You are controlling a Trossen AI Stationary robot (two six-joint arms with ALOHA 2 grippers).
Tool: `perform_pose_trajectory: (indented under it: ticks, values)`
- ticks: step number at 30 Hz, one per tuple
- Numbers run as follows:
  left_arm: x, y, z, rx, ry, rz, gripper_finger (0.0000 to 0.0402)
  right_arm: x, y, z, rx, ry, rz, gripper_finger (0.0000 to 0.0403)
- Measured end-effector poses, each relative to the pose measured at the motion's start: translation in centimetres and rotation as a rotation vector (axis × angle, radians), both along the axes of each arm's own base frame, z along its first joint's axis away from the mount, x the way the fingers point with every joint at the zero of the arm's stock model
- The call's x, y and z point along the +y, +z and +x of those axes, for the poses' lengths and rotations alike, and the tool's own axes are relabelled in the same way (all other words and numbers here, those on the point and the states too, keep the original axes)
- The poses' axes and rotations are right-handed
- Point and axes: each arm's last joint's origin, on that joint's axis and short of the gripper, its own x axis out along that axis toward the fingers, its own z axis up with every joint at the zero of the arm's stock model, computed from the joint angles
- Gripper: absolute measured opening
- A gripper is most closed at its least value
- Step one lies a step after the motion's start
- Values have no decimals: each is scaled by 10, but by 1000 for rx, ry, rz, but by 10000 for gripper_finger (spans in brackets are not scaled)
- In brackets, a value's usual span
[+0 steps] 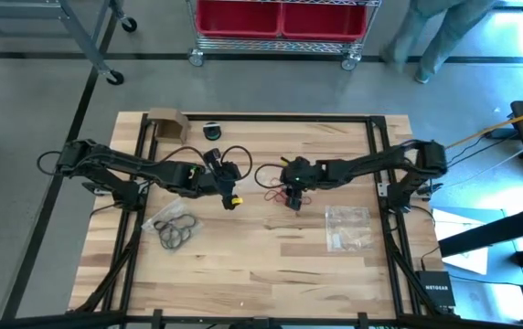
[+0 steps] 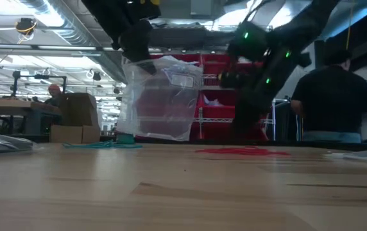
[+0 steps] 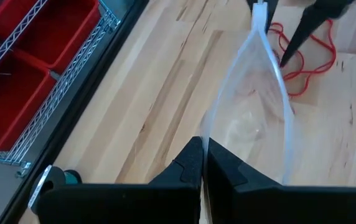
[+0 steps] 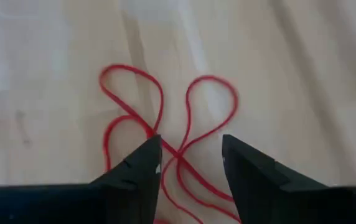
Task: Sort rubber bands
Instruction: Put the red rubber band into the transparent zip bag
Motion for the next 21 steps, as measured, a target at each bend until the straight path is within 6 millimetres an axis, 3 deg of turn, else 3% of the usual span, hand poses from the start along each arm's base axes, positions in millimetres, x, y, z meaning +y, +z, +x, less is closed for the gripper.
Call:
perform_pose_trajectory:
  ticks: [5, 15, 21]
  values:
    - [0, 0, 0, 2, -2, 2, 0, -6, -22, 8, 1, -55, 53, 161]
    - [0, 0, 0, 10, -13, 12, 0, -11, -31, 13, -28, -175, 18, 158]
    - [0, 0, 0, 10, -13, 12, 0, -11, -41, 14, 0, -183, 25, 99]
